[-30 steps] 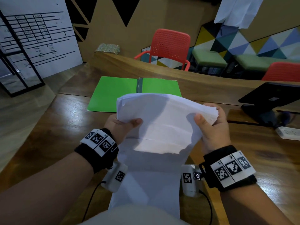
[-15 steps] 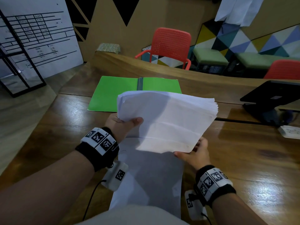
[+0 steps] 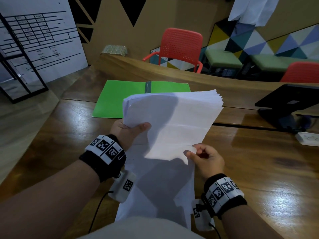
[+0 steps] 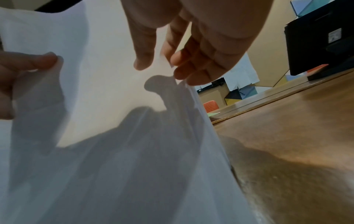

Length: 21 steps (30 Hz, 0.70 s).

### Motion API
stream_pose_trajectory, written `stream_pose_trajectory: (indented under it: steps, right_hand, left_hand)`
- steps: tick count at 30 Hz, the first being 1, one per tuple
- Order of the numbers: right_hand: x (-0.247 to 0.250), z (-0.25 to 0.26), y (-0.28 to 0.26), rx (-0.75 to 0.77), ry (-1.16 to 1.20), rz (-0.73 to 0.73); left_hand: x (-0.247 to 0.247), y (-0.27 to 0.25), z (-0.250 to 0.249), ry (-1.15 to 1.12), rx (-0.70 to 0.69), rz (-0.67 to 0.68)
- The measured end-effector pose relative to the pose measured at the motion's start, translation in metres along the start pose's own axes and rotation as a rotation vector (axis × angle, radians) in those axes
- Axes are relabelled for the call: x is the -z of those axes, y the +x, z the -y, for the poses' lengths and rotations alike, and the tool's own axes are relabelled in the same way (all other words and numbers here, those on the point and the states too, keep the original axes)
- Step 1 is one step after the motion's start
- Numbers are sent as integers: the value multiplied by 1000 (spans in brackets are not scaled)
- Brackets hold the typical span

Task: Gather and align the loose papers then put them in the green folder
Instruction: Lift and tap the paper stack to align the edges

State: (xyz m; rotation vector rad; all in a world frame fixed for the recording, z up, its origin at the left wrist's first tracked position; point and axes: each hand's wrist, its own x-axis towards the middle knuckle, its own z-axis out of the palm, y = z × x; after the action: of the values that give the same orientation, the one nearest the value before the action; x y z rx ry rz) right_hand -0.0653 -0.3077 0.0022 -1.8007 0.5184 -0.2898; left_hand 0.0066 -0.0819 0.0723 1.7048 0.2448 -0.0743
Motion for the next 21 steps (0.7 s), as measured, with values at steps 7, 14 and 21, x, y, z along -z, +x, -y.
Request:
stream_pose_trajectory:
  steps: [7, 14, 21]
  right_hand:
    - [6, 32, 4, 45, 260, -78]
    - [0, 62, 22, 111, 321, -79]
    - [-11, 62, 22, 116, 415, -22]
  left_hand:
    - [3, -2, -2, -36, -12, 63]
    - [3, -2, -1, -66, -23, 98]
    - [-2, -18, -2, 33, -9, 122]
